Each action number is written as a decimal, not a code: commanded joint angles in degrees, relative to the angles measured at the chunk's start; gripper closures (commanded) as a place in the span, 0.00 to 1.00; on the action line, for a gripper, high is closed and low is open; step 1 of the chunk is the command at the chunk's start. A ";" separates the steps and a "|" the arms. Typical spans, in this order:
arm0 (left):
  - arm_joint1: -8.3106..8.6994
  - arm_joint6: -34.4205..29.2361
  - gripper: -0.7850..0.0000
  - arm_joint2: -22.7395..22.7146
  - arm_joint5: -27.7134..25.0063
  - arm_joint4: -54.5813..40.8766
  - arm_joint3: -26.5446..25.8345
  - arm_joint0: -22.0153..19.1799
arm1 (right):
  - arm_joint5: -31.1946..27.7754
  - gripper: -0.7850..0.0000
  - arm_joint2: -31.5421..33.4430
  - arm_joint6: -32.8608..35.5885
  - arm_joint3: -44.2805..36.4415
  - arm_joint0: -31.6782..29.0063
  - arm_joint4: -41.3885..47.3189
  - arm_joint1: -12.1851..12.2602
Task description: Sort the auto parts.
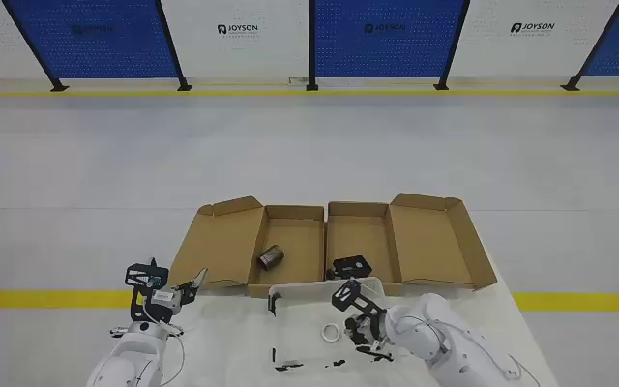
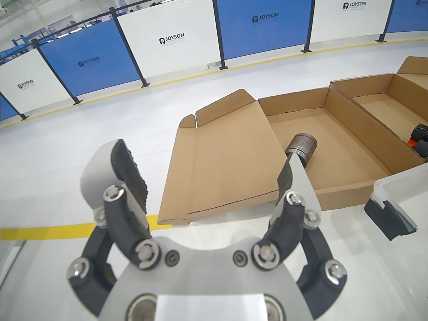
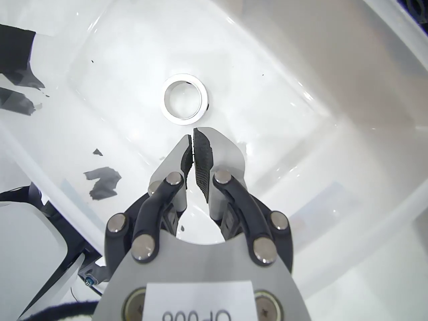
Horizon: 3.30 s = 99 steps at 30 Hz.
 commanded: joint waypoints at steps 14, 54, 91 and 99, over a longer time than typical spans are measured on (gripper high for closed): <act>0.00 0.00 0.00 0.00 0.00 0.00 0.00 0.00 | 7.00 0.60 -4.90 0.56 5.77 8.19 0.43 -2.77; 0.00 0.00 0.00 0.00 0.00 0.00 0.00 0.00 | 8.44 0.61 -12.14 0.30 14.37 12.88 -1.30 -7.53; 0.00 0.00 0.00 0.00 0.00 0.00 0.00 0.00 | 11.96 0.80 -14.20 5.08 21.24 16.52 -1.03 -10.61; 0.00 0.00 0.00 0.00 0.00 0.00 0.00 0.00 | 9.11 1.00 -13.82 3.84 20.18 15.95 -0.91 -10.72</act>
